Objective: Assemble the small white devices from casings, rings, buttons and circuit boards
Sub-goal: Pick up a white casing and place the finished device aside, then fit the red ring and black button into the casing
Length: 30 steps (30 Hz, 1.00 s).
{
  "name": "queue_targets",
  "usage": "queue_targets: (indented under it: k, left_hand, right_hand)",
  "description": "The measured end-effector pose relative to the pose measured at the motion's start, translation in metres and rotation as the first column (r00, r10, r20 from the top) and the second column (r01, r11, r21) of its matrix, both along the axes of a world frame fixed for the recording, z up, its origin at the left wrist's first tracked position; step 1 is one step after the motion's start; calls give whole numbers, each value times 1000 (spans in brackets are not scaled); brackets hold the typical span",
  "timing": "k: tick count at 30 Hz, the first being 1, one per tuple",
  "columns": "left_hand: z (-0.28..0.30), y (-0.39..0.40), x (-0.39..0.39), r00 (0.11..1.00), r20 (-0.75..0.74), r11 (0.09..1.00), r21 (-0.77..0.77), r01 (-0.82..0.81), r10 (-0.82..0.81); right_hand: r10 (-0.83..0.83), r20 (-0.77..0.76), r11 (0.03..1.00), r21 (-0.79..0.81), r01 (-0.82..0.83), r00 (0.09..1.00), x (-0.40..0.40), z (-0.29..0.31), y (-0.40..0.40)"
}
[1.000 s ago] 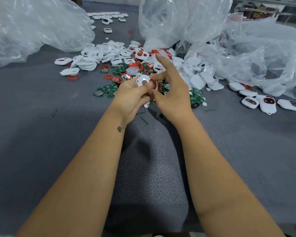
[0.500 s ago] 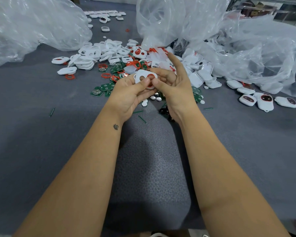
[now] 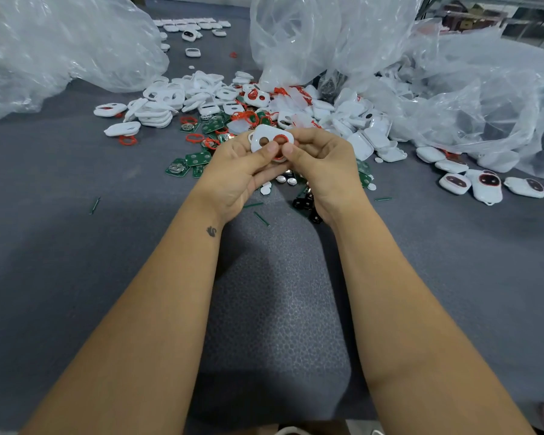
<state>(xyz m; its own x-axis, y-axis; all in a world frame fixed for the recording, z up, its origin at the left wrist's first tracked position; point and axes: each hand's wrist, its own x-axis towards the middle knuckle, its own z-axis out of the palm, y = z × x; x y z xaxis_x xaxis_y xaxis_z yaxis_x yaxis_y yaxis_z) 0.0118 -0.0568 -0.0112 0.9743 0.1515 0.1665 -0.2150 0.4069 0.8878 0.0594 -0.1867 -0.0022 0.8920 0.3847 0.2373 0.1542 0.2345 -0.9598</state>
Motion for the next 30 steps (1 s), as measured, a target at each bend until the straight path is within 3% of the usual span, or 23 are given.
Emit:
queue_targets:
  k: [7,12,17,21,24,27,30]
  left_hand:
    - [-1,-2,0,999,-12,998,54,-39,39]
    - [-3,-9,2,993,9,971,206,-119,120]
    - [-3,-11,3,987,23,929,336,-155,157]
    - [-2,-10,3,989,-4,953,266,-144,150]
    - [0,-5,3,967,-35,954,175,-244,254]
    - [1,0,4,910,-47,908,98,-407,412]
    - [2,1,4,854,-47,853,112,-511,518]
  right_hand:
    - [-113,45,989,-93,117,993,-2,-1,5]
    - [-121,15,987,-104,121,993,-1,0,2]
    - [-205,92,966,-143,216,975,-1,-1,3]
    - [-190,157,960,-177,216,969,0,0,2]
    - [-239,192,937,-213,278,952,4,-1,1]
    - [-301,274,848,-361,388,914,8,-3,-3]
    - [-215,396,744,-525,413,893,6,-2,-5]
